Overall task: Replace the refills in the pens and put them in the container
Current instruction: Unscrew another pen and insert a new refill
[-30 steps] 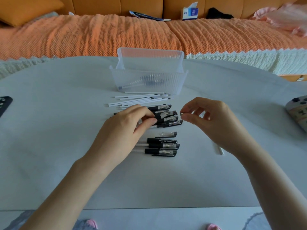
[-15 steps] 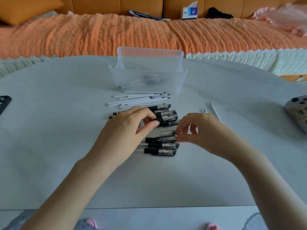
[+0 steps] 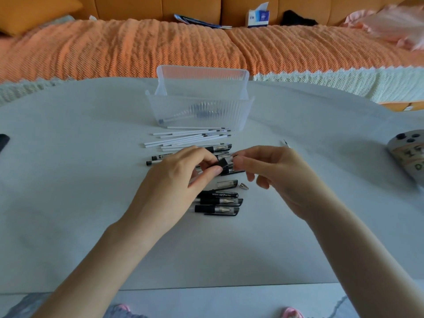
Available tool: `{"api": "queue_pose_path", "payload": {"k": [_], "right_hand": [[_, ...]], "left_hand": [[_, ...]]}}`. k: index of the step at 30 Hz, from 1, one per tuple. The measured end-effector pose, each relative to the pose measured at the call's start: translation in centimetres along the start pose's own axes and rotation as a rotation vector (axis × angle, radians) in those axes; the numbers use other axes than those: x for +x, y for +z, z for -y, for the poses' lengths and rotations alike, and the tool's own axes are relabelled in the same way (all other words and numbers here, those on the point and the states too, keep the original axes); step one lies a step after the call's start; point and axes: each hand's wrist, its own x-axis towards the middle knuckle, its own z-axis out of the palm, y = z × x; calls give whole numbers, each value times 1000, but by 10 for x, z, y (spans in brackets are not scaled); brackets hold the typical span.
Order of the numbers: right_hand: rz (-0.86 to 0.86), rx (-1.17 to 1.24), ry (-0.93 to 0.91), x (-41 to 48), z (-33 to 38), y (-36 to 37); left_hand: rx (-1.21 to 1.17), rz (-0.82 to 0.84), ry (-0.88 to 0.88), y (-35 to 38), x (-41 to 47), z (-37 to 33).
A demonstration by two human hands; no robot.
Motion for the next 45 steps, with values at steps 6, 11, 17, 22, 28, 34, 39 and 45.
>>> {"api": "queue_pose_path", "payload": {"k": [6, 11, 17, 22, 28, 34, 39, 45], "right_hand": [[-16, 201, -26, 0, 2, 0], [-279, 434, -67, 5, 9, -13], [-528, 397, -145, 9, 11, -44], [-619, -236, -131, 12, -2, -55], [-624, -558, -58, 16, -12, -50], [-611, -691, -26, 23, -20, -46], [-514, -738, -264, 33, -16, -37], [-225, -768, -338, 68, -3, -3]], "left_hand": [[-56, 23, -5, -1, 0, -4], [-1, 41, 9, -2, 0, -2], [105, 64, 33, -1, -2, 1], [110, 45, 28, -3, -1, 2], [107, 47, 40, -3, 0, 2], [107, 53, 30, -5, 0, 3], [126, 46, 29, -8, 0, 5], [135, 50, 33, -9, 2, 4]]}}
